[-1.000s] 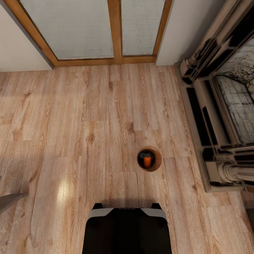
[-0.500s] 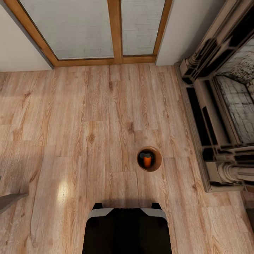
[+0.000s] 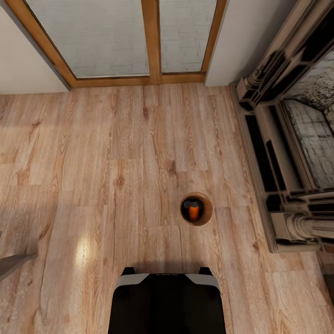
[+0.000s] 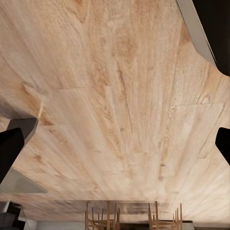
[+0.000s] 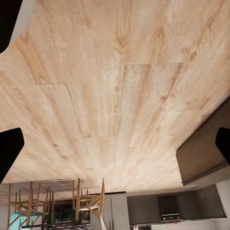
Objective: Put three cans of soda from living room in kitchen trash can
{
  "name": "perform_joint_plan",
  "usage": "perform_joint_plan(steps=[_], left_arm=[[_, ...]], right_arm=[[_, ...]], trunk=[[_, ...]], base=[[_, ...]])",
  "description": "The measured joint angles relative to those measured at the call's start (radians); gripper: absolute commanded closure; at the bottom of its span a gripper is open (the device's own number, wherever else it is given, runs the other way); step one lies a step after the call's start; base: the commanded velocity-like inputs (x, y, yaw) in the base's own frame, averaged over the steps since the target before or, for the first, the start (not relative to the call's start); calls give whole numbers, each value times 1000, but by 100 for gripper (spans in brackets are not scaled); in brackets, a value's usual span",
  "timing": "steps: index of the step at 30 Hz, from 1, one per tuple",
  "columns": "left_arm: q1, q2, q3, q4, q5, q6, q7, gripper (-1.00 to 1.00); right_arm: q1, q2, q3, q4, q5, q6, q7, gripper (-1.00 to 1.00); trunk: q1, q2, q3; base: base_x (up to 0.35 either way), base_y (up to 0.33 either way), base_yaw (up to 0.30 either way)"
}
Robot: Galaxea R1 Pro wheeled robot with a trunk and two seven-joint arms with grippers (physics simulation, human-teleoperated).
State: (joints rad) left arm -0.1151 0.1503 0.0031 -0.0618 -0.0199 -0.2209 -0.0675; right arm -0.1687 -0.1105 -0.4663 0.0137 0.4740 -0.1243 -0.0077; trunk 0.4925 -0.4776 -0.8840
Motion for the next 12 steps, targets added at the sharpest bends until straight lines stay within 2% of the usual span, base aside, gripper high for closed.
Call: perform_joint_plan(steps=[12], left_arm=[[0,0,0,0,0,0,0,-100]], right_arm=[[1,0,0,0,0,0,0,-100]], trunk=[[0,0,0]], base=[[0,0,0]])
